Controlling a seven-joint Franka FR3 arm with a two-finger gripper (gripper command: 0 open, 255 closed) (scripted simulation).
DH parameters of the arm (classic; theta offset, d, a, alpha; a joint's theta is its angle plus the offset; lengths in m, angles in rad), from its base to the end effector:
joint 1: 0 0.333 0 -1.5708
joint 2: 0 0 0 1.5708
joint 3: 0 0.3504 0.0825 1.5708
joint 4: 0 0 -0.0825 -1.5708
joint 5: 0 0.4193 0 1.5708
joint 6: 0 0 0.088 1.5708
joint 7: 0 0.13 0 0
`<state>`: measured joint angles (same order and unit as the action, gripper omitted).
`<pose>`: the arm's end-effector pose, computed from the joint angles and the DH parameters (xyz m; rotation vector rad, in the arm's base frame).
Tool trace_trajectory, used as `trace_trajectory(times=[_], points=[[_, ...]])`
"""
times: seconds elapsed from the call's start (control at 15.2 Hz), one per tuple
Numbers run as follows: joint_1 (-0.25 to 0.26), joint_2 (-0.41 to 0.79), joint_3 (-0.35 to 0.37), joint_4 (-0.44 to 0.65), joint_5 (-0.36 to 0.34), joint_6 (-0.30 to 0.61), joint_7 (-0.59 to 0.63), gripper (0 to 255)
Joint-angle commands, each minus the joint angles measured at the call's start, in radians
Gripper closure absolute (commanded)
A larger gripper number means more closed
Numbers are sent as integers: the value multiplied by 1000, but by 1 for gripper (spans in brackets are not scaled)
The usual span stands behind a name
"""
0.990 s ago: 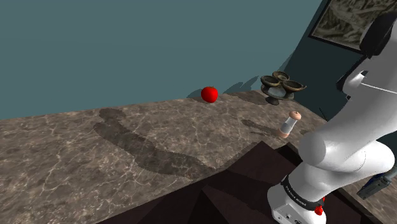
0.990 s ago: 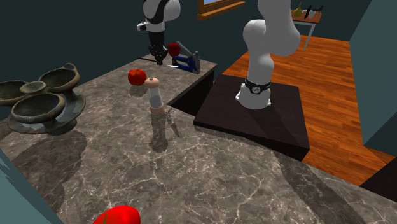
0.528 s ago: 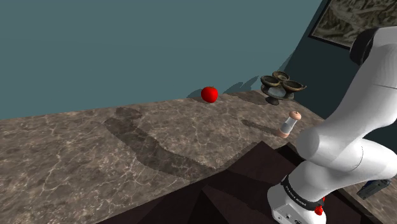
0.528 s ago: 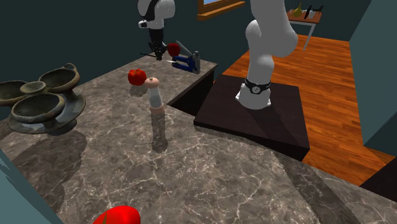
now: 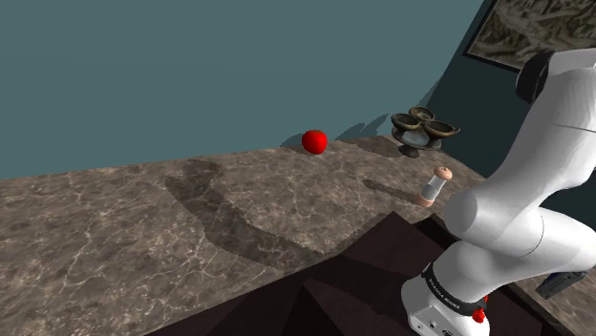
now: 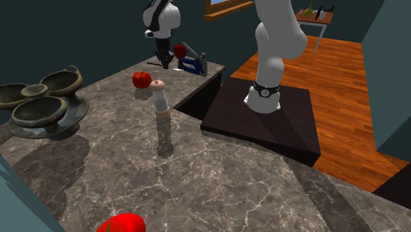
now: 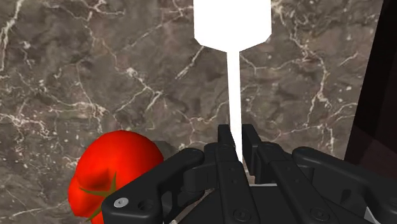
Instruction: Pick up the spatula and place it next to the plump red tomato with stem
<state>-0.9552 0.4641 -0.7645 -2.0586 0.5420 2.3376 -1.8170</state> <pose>-0.0686 -0.6181 0.2458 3.1103 -0.3744 0.1031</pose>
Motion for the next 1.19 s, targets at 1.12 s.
trace_trajectory(times=[1.12], points=[[-121,201,159,32,190,142,-128,255]])
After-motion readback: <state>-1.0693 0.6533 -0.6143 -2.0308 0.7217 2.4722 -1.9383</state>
